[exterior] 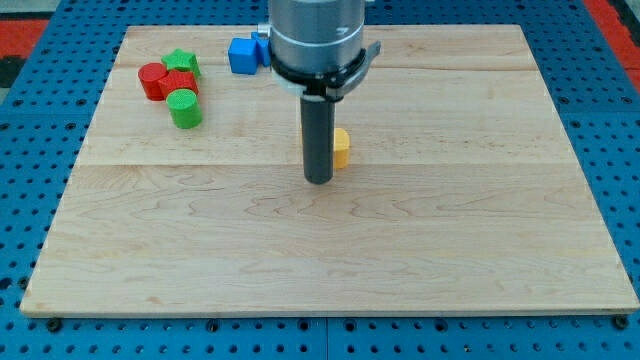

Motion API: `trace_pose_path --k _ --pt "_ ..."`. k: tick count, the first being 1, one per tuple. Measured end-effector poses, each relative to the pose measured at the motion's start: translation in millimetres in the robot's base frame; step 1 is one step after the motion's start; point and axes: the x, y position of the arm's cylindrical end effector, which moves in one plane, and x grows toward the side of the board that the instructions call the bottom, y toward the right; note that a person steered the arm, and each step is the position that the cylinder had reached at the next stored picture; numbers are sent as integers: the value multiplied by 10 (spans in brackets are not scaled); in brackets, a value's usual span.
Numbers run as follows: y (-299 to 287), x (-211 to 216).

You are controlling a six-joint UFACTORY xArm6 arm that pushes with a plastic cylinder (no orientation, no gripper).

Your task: Slightly slide the blue triangle to the top left of the cube

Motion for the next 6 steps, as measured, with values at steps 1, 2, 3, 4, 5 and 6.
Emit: trace_pose_path --k 1,2,3,4,5,6 --pt "-964 -442" --pt "-859 -979" --pt "-140 -1514" --pt "-23 -2151" --pt "-695 -2716" --pt "-1081 -2715"
